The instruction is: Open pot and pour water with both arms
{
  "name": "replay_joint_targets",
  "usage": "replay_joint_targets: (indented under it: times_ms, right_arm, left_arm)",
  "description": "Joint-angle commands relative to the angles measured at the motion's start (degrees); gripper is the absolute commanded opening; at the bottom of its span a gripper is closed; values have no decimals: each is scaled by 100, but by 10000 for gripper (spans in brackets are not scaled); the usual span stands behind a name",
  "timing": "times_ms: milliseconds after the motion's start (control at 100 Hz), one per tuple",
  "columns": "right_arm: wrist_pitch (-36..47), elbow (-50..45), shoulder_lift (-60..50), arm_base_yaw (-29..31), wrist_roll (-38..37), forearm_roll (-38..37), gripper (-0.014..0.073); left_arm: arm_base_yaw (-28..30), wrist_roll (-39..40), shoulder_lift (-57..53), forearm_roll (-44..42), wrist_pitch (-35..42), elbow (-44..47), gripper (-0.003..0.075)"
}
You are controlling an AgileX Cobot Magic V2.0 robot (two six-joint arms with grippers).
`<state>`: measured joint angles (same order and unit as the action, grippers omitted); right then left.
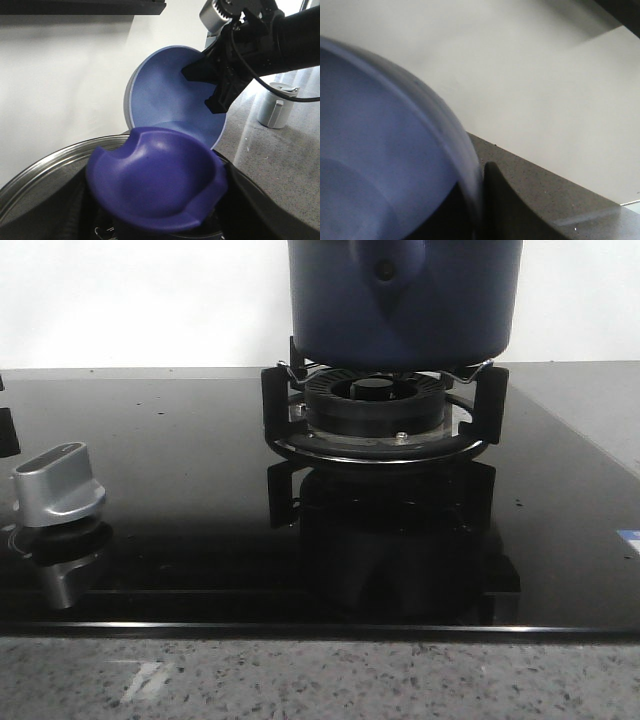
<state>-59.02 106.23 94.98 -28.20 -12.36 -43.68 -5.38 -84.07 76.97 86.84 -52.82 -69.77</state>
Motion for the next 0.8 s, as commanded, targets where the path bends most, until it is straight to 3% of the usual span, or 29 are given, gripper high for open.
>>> replay_joint_targets:
  times_ms: [0,790]
  right_arm:
    - [291,154,-254,-39,-57,-619,-46]
    - [272,154,-210,-723,-279,-3021,-46]
  left_arm:
    - [10,15,-216,596,-38,-161,251]
    - [10,15,-216,596,-27,-161,251]
